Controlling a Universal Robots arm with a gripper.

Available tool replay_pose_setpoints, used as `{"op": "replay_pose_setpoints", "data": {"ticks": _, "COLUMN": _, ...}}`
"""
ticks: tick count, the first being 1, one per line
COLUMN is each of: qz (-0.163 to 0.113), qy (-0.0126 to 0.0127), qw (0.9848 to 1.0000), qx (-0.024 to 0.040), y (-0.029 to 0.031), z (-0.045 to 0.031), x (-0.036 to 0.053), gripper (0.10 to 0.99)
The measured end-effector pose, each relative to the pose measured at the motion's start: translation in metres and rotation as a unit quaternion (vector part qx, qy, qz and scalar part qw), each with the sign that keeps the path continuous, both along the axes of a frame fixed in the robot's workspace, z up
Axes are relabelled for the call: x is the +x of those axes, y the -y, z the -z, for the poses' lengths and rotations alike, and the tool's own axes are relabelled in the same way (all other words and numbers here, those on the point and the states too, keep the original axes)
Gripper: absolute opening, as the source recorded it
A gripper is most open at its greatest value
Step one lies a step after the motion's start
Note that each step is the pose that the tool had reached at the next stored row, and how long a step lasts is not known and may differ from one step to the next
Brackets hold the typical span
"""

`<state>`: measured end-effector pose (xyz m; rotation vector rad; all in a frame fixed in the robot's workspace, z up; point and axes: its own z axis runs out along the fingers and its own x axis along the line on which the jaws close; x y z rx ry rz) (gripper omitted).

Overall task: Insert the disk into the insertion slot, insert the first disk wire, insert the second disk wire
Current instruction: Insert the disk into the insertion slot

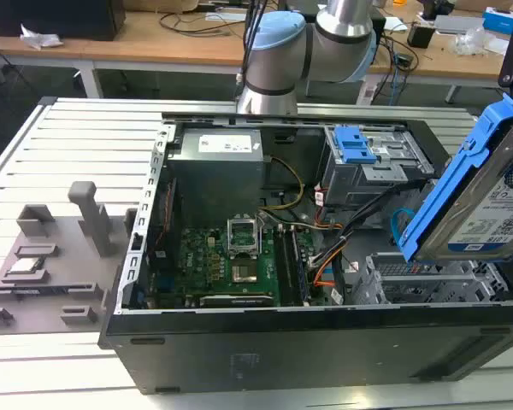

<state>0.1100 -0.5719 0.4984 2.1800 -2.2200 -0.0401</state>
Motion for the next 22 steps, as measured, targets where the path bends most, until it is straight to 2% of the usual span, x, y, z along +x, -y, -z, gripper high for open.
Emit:
{"op": "replay_pose_setpoints", "data": {"ticks": 4, "qz": 0.000, "qy": 0.0000, "qw": 1.0000, "qx": 0.0000, "y": 0.0000, "z": 0.0050, "x": 0.0000, "gripper": 0.365}}
{"op": "replay_pose_setpoints", "data": {"ticks": 10, "qz": 0.000, "qy": 0.0000, "qw": 1.0000, "qx": 0.0000, "y": 0.0000, "z": 0.0071, "x": 0.0000, "gripper": 0.365}}
{"op": "replay_pose_setpoints", "data": {"ticks": 13, "qz": 0.000, "qy": 0.0000, "qw": 1.0000, "qx": 0.0000, "y": 0.0000, "z": 0.0125, "x": 0.0000, "gripper": 0.365}}
{"op": "replay_pose_setpoints", "data": {"ticks": 15, "qz": 0.000, "qy": 0.0000, "qw": 1.0000, "qx": 0.0000, "y": -0.0005, "z": 0.0220, "x": 0.0000, "gripper": 0.365}}
{"op": "replay_pose_setpoints", "data": {"ticks": 22, "qz": 0.000, "qy": 0.0000, "qw": 1.0000, "qx": 0.0001, "y": -0.0132, "z": 0.0373, "x": 0.0025, "gripper": 0.365}}
